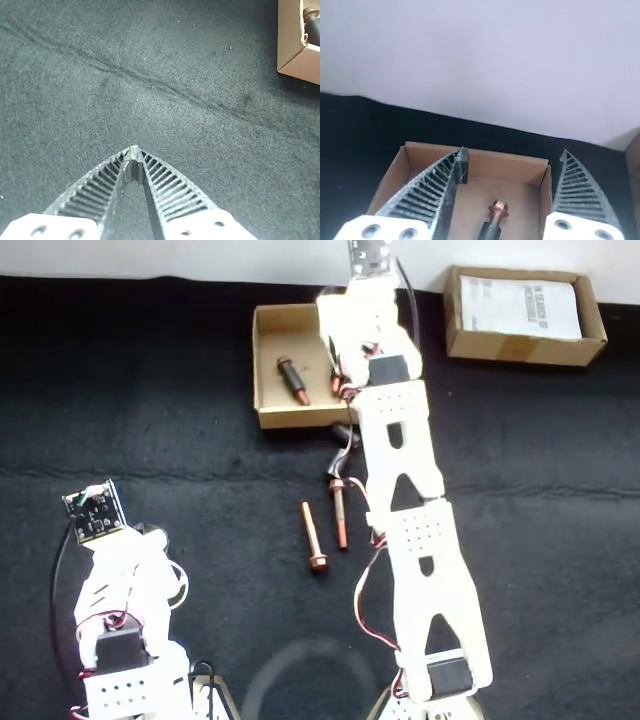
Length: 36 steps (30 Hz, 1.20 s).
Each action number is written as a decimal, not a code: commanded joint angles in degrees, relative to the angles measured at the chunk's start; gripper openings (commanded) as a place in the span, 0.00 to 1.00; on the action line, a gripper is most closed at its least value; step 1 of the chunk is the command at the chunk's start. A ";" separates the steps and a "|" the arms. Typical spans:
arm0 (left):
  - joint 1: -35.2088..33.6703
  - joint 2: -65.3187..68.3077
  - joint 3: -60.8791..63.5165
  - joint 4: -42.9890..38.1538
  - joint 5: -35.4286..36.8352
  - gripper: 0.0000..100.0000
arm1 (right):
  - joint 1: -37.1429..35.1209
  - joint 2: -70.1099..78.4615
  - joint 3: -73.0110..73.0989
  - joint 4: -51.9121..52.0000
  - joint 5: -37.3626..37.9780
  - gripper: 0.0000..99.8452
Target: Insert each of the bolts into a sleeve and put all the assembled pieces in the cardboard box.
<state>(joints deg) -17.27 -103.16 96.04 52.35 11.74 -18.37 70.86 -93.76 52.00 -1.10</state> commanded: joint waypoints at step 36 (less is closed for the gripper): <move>-0.66 -0.48 1.10 0.09 -0.35 0.01 | -2.68 -7.78 -7.96 49.19 -24.44 0.26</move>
<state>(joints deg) -17.27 -103.16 96.13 52.44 11.74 -19.60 61.80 -94.46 100.53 -25.10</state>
